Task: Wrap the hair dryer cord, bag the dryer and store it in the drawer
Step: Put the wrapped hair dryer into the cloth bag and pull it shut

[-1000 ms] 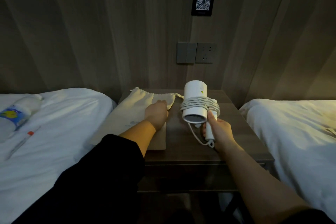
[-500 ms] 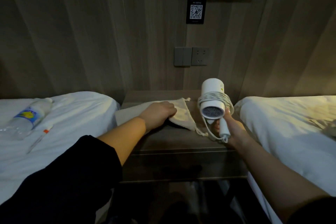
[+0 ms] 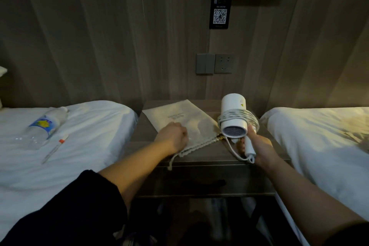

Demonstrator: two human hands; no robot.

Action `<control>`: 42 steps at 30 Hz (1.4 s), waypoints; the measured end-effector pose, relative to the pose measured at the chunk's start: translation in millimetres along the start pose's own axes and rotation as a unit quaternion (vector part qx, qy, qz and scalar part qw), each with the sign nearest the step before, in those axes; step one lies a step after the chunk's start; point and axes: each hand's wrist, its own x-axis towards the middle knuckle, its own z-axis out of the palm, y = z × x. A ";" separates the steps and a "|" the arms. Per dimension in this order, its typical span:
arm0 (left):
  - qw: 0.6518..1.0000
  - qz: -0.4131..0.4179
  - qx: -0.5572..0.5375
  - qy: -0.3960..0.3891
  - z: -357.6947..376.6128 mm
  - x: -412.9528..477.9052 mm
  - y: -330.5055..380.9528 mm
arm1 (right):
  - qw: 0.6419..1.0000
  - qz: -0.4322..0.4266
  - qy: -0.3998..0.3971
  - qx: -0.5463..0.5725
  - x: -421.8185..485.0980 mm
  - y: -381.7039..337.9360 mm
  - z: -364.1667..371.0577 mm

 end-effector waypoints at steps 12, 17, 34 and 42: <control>0.931 -0.172 -0.321 0.000 22.1 -1.9 31.7 | 0.992 0.081 -0.088 0.048 -19.8 -9.3 1.9; 0.861 -0.222 -0.454 0.052 5.0 -0.8 29.2 | 0.961 -0.067 -0.004 -0.269 -37.0 -23.1 7.3; 0.921 -0.134 -0.353 0.094 -60.0 33.8 56.1 | 0.752 -0.298 0.042 -0.586 -65.4 -41.5 22.2; 0.935 -0.006 -0.323 0.147 -80.6 24.7 80.2 | 0.707 -0.310 0.033 -0.634 -56.2 -45.6 38.1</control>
